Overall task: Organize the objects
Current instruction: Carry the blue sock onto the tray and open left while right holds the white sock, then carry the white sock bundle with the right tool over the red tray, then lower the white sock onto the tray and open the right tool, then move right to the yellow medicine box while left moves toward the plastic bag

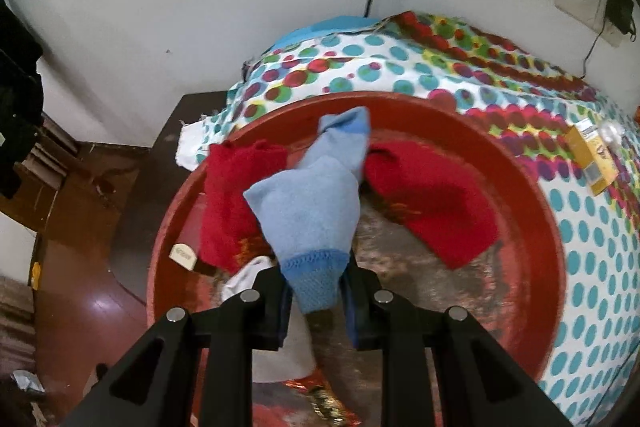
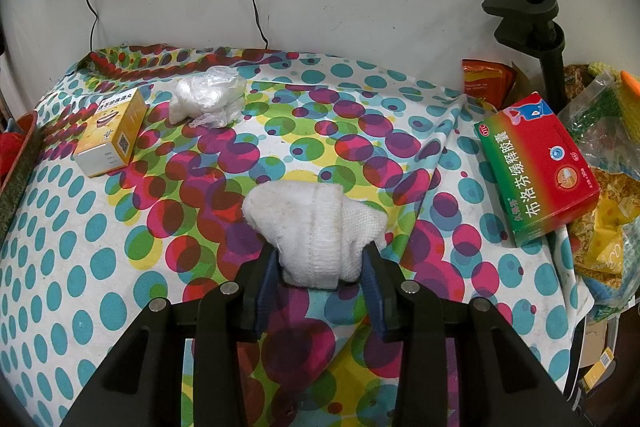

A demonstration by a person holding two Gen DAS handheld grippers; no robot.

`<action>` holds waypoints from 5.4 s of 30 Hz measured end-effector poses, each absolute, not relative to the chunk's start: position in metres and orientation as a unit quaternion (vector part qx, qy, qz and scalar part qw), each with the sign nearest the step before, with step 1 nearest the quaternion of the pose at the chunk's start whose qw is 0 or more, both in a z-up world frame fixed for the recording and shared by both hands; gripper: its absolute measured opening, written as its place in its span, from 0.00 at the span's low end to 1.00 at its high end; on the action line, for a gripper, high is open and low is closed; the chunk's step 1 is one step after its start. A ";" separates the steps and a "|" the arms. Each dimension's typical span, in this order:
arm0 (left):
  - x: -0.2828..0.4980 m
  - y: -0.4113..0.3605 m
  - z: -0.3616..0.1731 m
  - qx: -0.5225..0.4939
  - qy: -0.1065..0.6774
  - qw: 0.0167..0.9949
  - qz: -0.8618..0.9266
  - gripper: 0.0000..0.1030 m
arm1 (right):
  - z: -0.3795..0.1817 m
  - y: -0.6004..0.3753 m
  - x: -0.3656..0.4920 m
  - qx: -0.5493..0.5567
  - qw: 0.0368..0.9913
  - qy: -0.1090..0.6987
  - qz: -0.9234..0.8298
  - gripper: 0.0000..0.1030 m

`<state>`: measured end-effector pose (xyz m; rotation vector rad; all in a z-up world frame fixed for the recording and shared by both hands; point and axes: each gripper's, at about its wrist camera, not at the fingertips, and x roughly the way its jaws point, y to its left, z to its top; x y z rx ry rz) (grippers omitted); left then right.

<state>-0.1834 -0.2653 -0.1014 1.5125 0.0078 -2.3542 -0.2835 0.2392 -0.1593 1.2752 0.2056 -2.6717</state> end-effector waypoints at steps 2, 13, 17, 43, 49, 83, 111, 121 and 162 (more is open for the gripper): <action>-0.182 -0.271 -0.105 0.534 0.002 0.176 -0.827 0.22 | -0.159 0.239 -0.283 0.428 0.087 0.070 -0.897 0.35; -0.171 -0.272 -0.101 0.513 0.000 0.168 -0.842 0.41 | -0.159 0.239 -0.284 0.428 0.085 0.072 -0.897 0.35; -0.166 -0.265 -0.094 0.502 -0.021 0.165 -0.848 0.44 | -0.159 0.239 -0.284 0.428 0.085 0.073 -0.897 0.35; -0.116 -0.174 -0.090 0.421 -0.041 0.112 -0.899 0.48 | -0.157 0.237 -0.285 0.427 0.078 0.081 -0.897 0.34; -0.113 -0.172 -0.096 0.414 -0.062 0.102 -0.903 0.48 | -0.157 0.236 -0.284 0.426 0.074 0.089 -0.897 0.33; -0.096 -0.239 -0.087 0.419 0.027 0.104 -0.902 0.48 | -0.078 0.070 -0.196 0.407 0.191 0.058 -0.891 0.32; -0.081 -0.274 -0.078 0.409 0.079 0.102 -0.903 0.48 | -0.108 -0.113 -0.140 0.434 0.326 0.152 -0.826 0.33; -0.082 -0.279 -0.079 0.411 0.091 0.102 -0.901 0.48 | -0.126 -0.141 -0.139 0.454 0.339 0.165 -0.807 0.35; -0.108 -0.215 -0.108 0.461 0.009 0.058 -0.886 0.48 | -0.145 0.044 -0.333 0.443 0.140 0.099 -0.880 0.81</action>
